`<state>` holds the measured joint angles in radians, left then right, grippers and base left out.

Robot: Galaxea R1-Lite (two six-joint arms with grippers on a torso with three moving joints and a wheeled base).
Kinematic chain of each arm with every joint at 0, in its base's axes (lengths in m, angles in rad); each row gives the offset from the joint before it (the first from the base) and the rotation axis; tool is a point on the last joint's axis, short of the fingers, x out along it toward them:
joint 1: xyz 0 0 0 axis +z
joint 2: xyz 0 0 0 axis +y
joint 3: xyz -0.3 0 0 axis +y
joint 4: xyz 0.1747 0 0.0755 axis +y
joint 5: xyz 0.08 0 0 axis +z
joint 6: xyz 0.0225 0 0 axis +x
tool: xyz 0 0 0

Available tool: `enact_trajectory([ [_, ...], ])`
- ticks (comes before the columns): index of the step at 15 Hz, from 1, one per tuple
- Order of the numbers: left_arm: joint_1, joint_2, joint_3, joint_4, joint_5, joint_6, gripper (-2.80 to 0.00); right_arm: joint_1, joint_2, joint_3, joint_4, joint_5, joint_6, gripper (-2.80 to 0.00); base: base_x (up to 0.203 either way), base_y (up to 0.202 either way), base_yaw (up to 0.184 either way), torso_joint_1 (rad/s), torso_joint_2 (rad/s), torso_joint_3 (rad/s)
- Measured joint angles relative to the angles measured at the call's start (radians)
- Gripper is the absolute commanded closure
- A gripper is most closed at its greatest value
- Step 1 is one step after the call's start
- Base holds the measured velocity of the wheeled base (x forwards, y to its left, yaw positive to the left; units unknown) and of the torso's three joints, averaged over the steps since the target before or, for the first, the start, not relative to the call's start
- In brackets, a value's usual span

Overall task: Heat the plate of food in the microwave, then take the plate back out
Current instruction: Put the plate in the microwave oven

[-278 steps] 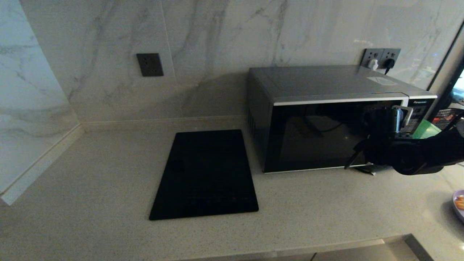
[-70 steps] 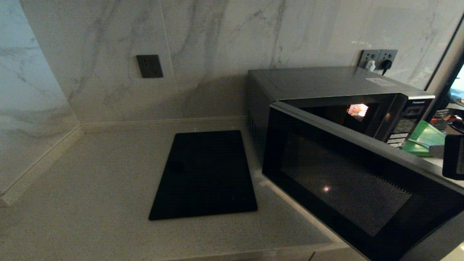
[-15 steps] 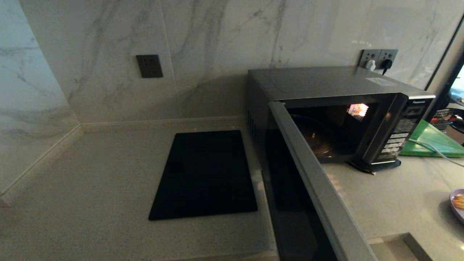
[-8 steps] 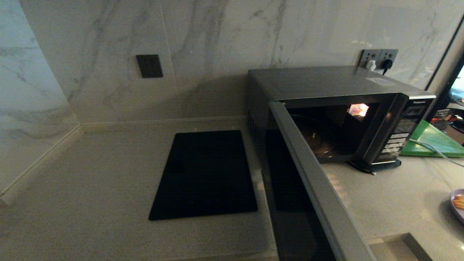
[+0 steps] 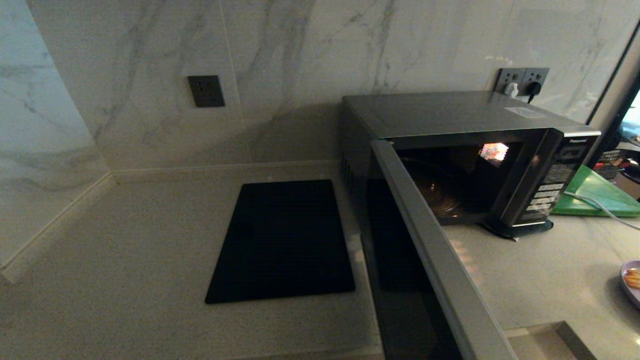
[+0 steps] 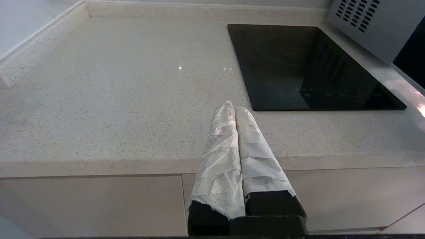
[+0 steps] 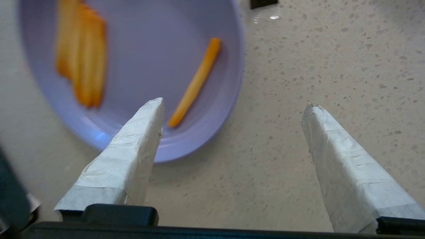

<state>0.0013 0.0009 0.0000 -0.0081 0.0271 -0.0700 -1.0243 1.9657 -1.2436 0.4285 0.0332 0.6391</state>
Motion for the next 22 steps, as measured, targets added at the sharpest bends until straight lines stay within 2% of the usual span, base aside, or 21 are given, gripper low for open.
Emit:
enact_trajectory([
  [7, 0.000, 0.000, 0.000, 0.000, 0.000, 0.000, 0.00, -0.004, 0.117, -0.057, -0.004, 0.000, 0.004, -2.80, 0.000, 0.000, 0.000, 0.000, 0.00, 0.000],
  [12, 0.000, 0.000, 0.000, 0.000, 0.000, 0.000, 0.00, -0.003, 0.181, -0.098, -0.073, 0.000, 0.006, -2.80, 0.000, 0.000, 0.000, 0.000, 0.00, 0.000],
  [16, 0.000, 0.000, 0.000, -0.025, 0.000, 0.000, 0.00, 0.001, 0.210, -0.125, -0.074, 0.001, 0.005, -2.80, 0.000, 0.000, 0.000, 0.000, 0.00, 0.000],
  [22, 0.000, 0.000, 0.000, 0.001, 0.000, 0.000, 0.00, 0.010, 0.229, -0.136, -0.073, 0.000, 0.002, -2.80, 0.000, 0.000, 0.000, 0.000, 0.00, 0.000],
])
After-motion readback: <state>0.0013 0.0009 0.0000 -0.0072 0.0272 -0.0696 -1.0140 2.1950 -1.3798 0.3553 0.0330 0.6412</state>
